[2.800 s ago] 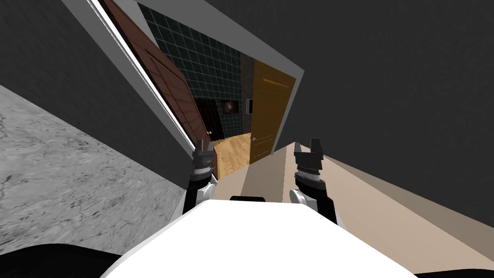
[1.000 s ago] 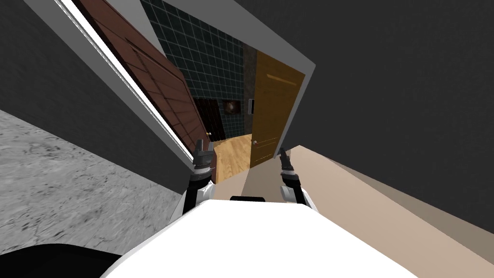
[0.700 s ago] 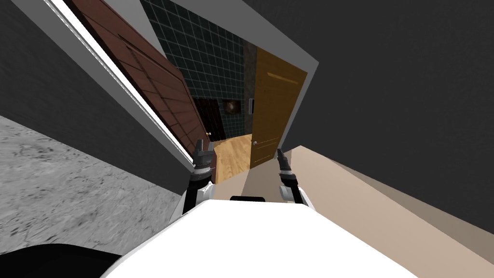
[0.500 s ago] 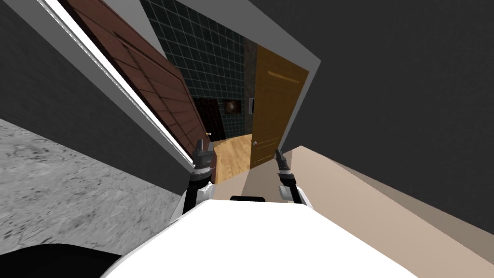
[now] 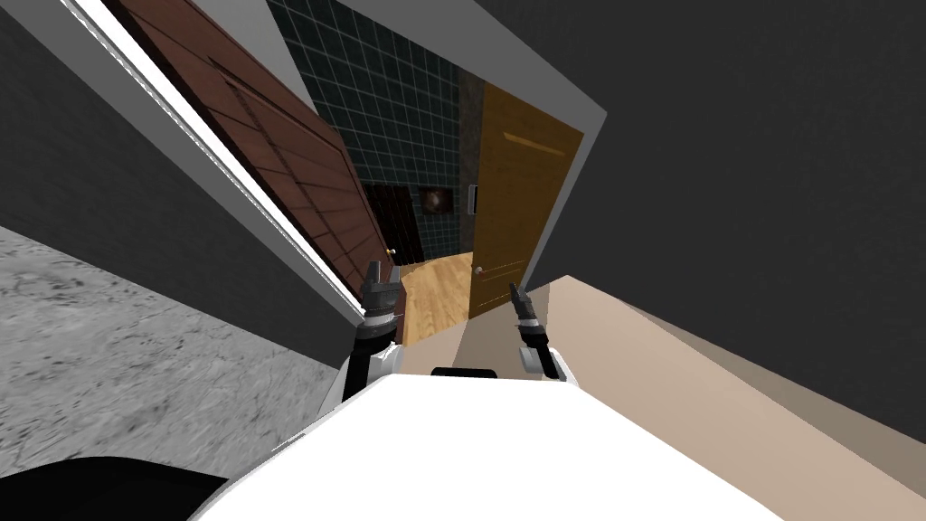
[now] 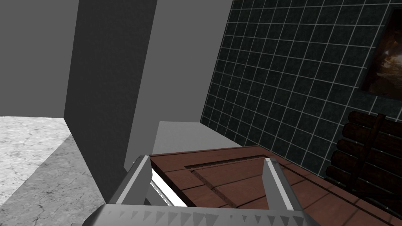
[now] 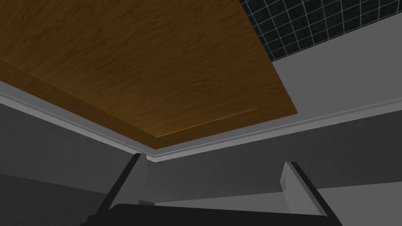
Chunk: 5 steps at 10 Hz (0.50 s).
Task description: Push the door open
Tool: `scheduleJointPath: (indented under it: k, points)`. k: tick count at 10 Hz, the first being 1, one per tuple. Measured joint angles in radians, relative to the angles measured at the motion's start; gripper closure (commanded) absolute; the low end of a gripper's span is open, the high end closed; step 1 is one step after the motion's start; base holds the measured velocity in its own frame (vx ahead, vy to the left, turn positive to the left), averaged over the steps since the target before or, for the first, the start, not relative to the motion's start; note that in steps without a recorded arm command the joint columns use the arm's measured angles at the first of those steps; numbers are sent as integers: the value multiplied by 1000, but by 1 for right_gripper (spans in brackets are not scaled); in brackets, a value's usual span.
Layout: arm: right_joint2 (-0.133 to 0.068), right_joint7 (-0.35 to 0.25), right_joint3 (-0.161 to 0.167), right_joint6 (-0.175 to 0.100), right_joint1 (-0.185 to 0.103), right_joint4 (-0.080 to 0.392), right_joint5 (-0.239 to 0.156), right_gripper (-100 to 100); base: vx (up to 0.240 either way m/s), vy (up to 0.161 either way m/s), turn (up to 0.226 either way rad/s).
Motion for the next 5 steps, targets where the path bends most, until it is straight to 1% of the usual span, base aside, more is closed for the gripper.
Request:
scheduleJointPath:
  k: [1,2,3,5]
  points:
    - [-3,13,-1,-2,-7,24,5,-100,57,-33,24]
    - [-4,32,-2,-9,-23,56,13,-100,48,-21,22]
    - [-1,47,0,-17,-27,82,19,-100,51,-20,27]
    - [-6,90,-3,-34,-59,154,37,-100,70,-34,41]
